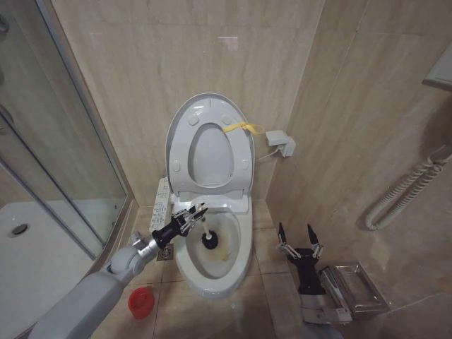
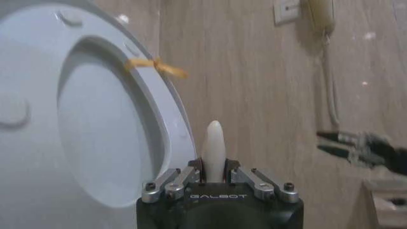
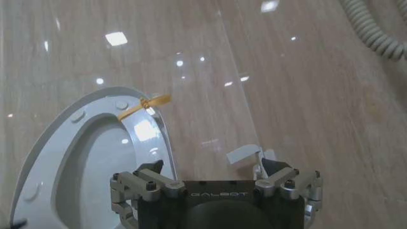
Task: Open the toilet lid, clean the toilet bowl with a toilet brush, close the toilet lid, and flush.
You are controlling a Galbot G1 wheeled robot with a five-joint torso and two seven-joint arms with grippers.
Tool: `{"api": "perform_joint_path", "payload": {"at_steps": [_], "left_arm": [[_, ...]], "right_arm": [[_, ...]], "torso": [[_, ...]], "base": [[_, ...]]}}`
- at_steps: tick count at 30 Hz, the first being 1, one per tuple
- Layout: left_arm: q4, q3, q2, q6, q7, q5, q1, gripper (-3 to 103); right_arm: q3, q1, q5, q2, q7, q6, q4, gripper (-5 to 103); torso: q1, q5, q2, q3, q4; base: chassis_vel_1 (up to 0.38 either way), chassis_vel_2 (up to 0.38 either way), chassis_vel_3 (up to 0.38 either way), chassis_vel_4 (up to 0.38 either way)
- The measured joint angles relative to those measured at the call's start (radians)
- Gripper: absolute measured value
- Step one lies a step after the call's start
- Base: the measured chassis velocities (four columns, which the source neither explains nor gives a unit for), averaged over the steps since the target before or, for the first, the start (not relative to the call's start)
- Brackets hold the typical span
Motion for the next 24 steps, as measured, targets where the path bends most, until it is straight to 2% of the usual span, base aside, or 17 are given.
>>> {"api": "perform_joint_path", "payload": {"at_steps": [5, 7, 15, 24], "left_arm": [[0.020, 0.013, -0.017, -0.001, 0.016, 0.011, -0.024, 21], [0.005, 0.008, -0.019, 0.002, 0.024, 0.021, -0.031, 21], [0.002, 0.004, -0.022, 0.003, 0.030, 0.036, -0.024, 21], [-0.040, 0.001, -0.015, 0.007, 0.033, 0.039, 0.001, 21]], "right_arm": [[0.002, 0.005, 0.005, 0.001, 0.002, -0.009, -0.003, 100], [0.008, 0.009, 0.023, 0.003, -0.042, -0.001, -0.026, 100], [0.004, 0.017, 0.022, 0.011, -0.044, 0.001, -0.038, 100], [0.005, 0.020, 0.014, 0.015, -0.032, 0.008, -0.049, 100]], "torso": [[0.000, 0.0000, 0.000, 0.000, 0.0000], [0.000, 0.0002, 0.000, 0.000, 0.0000], [-0.001, 0.0001, 0.000, 0.000, 0.0000], [0.000, 0.0000, 0.000, 0.000, -0.0003]], "base": [[0.000, 0.000, 0.000, 0.000], [0.000, 0.000, 0.000, 0.000], [-0.019, 0.021, 0.024, -0.025], [-0.161, 0.149, 0.176, -0.181]]}}
